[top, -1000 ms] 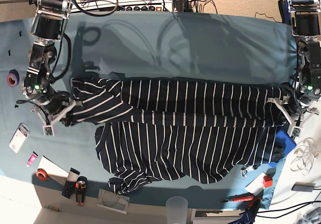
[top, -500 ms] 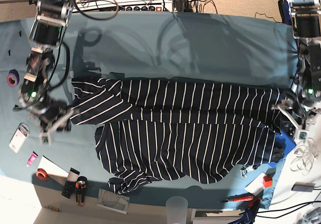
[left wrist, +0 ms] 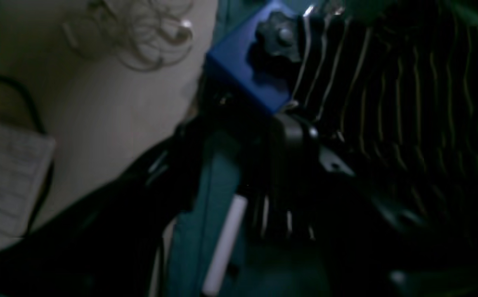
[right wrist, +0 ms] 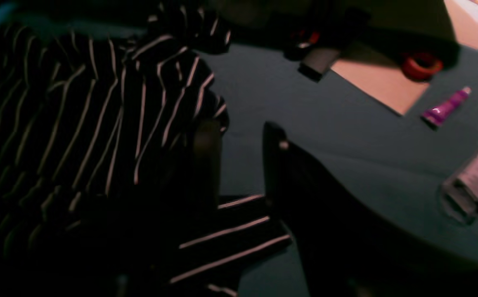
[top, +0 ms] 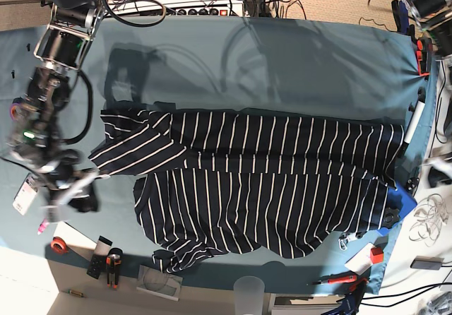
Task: Layout the t-shirt on the table in an organized manner, then fold the t-shirt properly
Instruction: 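Release the shirt edge with the right gripper and lift away, then grasp the shirt's collar corner with the right gripper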
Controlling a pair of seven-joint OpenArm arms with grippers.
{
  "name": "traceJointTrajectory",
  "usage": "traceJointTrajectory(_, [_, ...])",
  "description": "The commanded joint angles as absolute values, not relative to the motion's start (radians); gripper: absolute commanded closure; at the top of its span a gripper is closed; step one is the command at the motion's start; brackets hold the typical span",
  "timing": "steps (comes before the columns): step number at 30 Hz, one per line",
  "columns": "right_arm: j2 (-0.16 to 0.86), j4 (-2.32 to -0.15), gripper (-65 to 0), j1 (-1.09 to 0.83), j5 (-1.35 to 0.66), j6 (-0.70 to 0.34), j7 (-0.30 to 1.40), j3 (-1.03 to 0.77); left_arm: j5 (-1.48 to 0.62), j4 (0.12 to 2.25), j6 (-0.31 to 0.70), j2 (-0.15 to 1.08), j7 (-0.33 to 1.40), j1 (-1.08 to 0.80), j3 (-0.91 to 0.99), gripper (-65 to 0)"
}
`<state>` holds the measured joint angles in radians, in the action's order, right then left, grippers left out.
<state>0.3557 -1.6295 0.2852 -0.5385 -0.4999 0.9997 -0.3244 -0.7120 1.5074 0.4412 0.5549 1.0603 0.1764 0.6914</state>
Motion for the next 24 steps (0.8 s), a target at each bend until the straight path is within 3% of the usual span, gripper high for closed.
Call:
traceJointTrajectory(1, [0.374,-1.648,-18.0,0.294,-0.574,-0.519,0.989,-0.365,-0.750,1.523,0.464,0.577,1.073,0.193,0.719,-23.9])
traceJointTrajectory(9, [0.374,-1.647,-18.0,0.072,-0.734,-0.604,1.045,-0.599,-0.831,1.524,0.499,0.579,1.102,0.085,0.755,-22.9])
traceJointTrajectory(12, [0.373,-1.647,-18.0,-0.027,-0.815,-0.659,1.085,-0.603,-0.831,1.529,0.499,0.579,1.101,0.034,0.755,-22.9])
traceJointTrajectory(22, [0.228,-1.594,-18.1,-0.138,-0.793,-0.662,1.049,-0.603,-0.831,1.612,0.498,0.579,1.077,-0.072,0.755,-22.9])
traceJointTrajectory(24, [0.226,-1.595,-22.0,-0.138,-0.811,-0.663,1.061,-0.602,-0.831,1.612,0.498,0.580,1.077,-0.072,0.755,-22.9])
